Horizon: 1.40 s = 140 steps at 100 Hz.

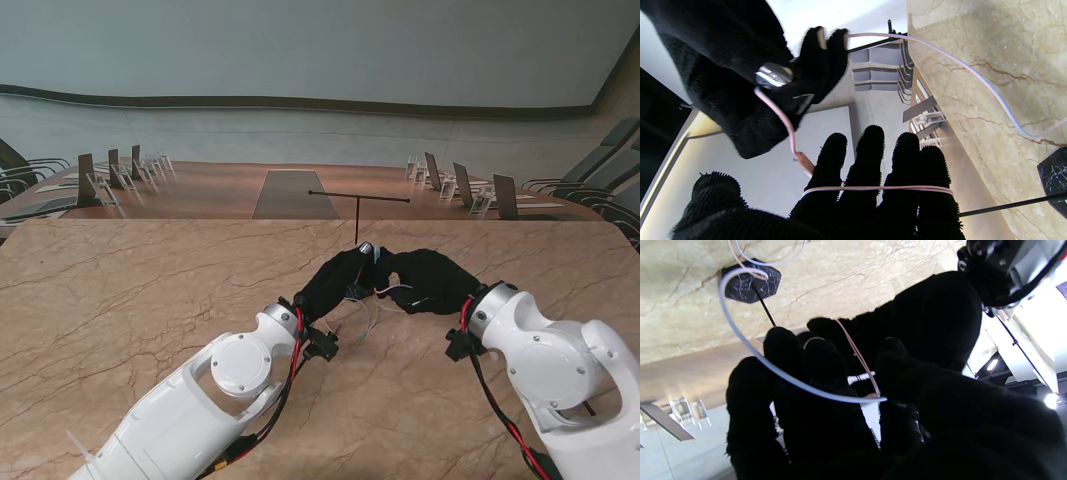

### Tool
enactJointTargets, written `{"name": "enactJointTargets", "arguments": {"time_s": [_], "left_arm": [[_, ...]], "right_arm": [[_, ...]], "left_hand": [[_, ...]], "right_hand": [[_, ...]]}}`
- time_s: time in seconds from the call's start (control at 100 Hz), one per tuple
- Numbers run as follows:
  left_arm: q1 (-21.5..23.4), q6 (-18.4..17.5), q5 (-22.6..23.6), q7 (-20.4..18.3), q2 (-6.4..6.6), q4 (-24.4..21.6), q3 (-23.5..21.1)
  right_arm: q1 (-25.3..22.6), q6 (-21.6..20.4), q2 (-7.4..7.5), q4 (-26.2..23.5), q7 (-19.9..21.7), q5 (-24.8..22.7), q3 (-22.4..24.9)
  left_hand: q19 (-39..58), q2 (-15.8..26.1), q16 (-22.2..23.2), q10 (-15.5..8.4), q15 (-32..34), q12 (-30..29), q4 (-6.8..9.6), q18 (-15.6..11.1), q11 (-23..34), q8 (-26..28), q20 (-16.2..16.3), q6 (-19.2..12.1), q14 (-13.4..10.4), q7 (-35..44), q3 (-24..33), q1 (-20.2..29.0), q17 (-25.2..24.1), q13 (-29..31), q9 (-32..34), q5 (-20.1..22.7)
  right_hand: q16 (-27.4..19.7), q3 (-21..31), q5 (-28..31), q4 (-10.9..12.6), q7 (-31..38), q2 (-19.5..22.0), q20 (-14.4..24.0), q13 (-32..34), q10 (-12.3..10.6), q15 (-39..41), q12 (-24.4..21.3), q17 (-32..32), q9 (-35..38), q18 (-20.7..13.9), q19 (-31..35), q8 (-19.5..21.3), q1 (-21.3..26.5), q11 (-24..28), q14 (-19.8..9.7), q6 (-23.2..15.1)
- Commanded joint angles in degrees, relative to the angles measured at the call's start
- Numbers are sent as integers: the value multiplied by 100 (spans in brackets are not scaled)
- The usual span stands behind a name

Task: Take the wired earphone off the rack, coil the cable and place them on the table

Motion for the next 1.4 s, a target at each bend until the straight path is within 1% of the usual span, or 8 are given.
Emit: {"name": "enactJointTargets", "arguments": {"time_s": [0.0, 0.1, 0.19, 0.38, 0.62, 0.86, 0.93, 1.39], "left_arm": [[20, -10, 18, 16, -6, -82, -19], [47, 3, 29, 24, 1, -127, -31], [56, 1, 38, 36, 0, -131, -33], [47, -35, 12, 8, 4, -123, -25], [53, -65, -14, -20, 8, -124, -6], [103, -136, 17, -45, 40, -190, -37], [129, -153, 21, -57, 53, -224, -53], [115, -148, -63, -109, 46, -286, 27]], "right_arm": [[-88, 66, -56, 137, -17, 32, -96], [-101, 137, -80, 254, -140, 59, -199], [-129, 205, -97, 327, -228, 69, -261], [-52, 287, -108, 521, -296, 75, -450], [200, 422, -91, 824, -226, 46, -831], [370, 764, -128, 1168, -371, 139, -1164], [430, 828, -137, 1275, -404, 157, -1242], [996, 1102, -208, 2021, -617, 326, -1864]], "left_hand": [[-144, -85, -51, -84, -7, -66, 109, 103, -106, -70, -55, -523, -53, -289, -11, -133, -82, -103, -153, -270], [-140, -88, -52, -137, 8, -71, 108, 97, -101, -75, -57, -548, -52, -298, -11, -123, -65, -83, -119, -317], [-144, -94, -51, -82, 25, -68, 108, 92, -89, -73, -62, -572, -34, -285, -13, -113, -49, -66, -102, -329], [-128, -86, -47, -162, 61, -43, 109, 73, -32, -74, -61, -549, -48, -269, -13, -98, -13, -17, -45, -340], [-136, -92, -65, -212, 55, -41, 112, 35, -4, -79, -69, -582, -63, -267, -5, -63, 2, -18, -43, -385], [-134, -91, -75, -234, 68, -44, 113, 0, 15, -84, -70, -645, -82, -272, -6, -35, 26, -10, -53, -495], [-130, -94, -76, -110, 73, -55, 113, -8, -5, -88, -70, -675, -89, -283, -7, -25, 33, -9, -71, -557], [-152, -96, -82, -115, 87, -47, 118, -47, -10, -74, -83, -687, -84, -247, -2, 57, 59, -15, -73, -562]], "right_hand": [[-9, -1018, 10, -400, 566, 171, -143, -112, 720, -70, -100, -319, -280, -436, -84, 226, -563, -74, 104, 268], [-30, -1682, -203, -445, 581, 410, -226, -367, 684, -150, -214, -515, -531, -594, -168, 238, -625, -84, 38, 212], [-48, -1862, -278, -457, 588, 487, -267, -494, 655, -205, -265, -610, -643, -669, -226, 240, -556, -111, -10, 163], [-61, -1290, -245, -326, 656, 464, -309, -805, 608, -272, -380, -834, -907, -899, -287, 453, 126, -111, -100, -126], [-71, -836, -28, -324, 699, 228, -291, -789, 562, -254, -433, -791, -907, -953, -248, 877, 306, -64, -146, -384], [-91, -1071, -266, -437, 544, 251, -298, -920, 556, -263, -470, -858, -1039, -1010, -226, 704, -112, -87, -169, -258], [-104, -1085, -392, -434, 546, 243, -318, -1061, 535, -304, -484, -972, -1179, -1083, -278, 659, -133, -109, -216, -245], [-125, -1061, -261, -418, 744, 413, -297, -1091, 504, -260, -581, -984, -1186, -1212, -237, 676, 427, -44, -267, -435]]}}
